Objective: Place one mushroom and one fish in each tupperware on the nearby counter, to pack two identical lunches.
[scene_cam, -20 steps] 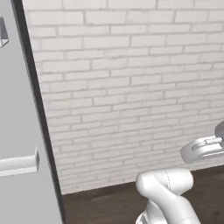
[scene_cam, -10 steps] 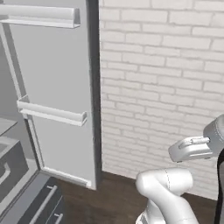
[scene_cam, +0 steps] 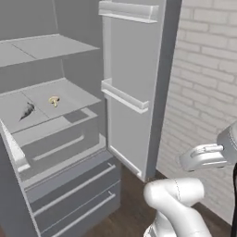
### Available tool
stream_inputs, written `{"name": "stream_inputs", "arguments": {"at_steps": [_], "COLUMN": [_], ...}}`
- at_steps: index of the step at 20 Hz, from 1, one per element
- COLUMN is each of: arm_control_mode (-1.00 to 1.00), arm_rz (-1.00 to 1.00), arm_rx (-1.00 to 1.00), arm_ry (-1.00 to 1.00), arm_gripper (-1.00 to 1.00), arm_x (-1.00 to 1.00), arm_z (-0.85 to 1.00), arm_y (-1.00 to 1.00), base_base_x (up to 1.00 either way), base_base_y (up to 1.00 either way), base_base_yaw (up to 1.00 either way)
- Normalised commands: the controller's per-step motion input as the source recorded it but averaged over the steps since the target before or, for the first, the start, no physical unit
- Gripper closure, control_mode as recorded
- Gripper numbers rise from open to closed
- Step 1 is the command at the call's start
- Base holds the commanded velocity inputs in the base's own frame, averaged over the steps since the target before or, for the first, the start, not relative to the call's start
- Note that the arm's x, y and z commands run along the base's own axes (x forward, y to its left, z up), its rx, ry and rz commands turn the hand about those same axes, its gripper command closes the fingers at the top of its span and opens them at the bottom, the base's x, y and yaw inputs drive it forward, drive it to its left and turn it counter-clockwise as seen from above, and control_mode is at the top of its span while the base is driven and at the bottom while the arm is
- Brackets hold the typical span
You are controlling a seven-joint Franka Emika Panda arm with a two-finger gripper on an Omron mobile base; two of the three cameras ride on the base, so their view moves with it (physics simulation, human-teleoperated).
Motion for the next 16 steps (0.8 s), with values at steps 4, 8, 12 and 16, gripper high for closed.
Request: {"name": "stream_inputs", "arguments": {"at_steps": [4,8,12,16], "arm_control_mode": [1.00,1.00,1.00,1.00], "arm_rz": [0.00,0.00,0.00,0.00], "arm_rx": [0.00,0.00,0.00,0.00], "arm_ry": [0.00,0.00,0.00,0.00], "arm_gripper": [-1.00,-1.00,-1.00,-1.00], "arm_x": [0.00,0.00,0.00,0.00], "arm_z": [0.00,0.00,0.00,0.00], "arm_y": [0.00,0.00,0.00,0.00], "base_base_x": [0.34,0.50,0.44,0.54], "base_base_y": [0.06,0.11,0.11,0.14], "base_base_yaw": [0.70,0.60,0.34,0.12]}}
